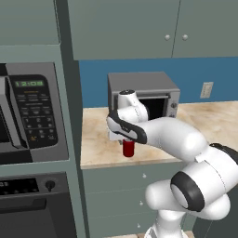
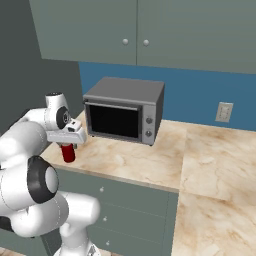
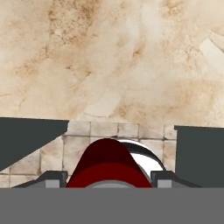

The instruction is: Four empty soda cans are scattered around the kitchen. Gather all the cans and cluster them next to the stove for recycling.

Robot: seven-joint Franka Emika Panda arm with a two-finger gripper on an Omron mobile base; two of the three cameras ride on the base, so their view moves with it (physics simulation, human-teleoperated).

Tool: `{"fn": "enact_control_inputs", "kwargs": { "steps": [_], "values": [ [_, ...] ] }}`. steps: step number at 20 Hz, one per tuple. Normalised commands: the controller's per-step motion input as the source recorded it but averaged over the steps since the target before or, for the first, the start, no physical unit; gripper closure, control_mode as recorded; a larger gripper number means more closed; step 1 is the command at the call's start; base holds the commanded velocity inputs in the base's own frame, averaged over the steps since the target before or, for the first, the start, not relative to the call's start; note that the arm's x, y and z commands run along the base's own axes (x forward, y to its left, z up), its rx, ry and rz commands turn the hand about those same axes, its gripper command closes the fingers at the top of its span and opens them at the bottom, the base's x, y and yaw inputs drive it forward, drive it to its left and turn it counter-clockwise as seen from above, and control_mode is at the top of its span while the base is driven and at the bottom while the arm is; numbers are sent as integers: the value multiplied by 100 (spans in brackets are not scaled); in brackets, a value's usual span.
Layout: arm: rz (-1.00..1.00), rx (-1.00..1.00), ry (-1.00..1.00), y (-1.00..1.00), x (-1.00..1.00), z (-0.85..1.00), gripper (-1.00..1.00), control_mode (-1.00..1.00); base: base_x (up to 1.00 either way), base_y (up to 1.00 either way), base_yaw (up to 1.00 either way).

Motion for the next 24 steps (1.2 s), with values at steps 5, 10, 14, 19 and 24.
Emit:
{"fn": "enact_control_inputs", "kwargs": {
  "steps": [5, 10, 14, 19, 24],
  "values": [
    [0, 0, 0, 0, 0, 0, 100, 100, 0, 0, 0],
    [0, 0, 0, 0, 0, 0, 100, 100, -27, 0, -2],
    [0, 0, 0, 0, 0, 0, 100, 100, -47, 0, -8],
    [0, 0, 0, 0, 0, 0, 100, 100, -54, 0, -11],
    [0, 0, 0, 0, 0, 0, 100, 100, -52, 4, -24]
  ]
}}
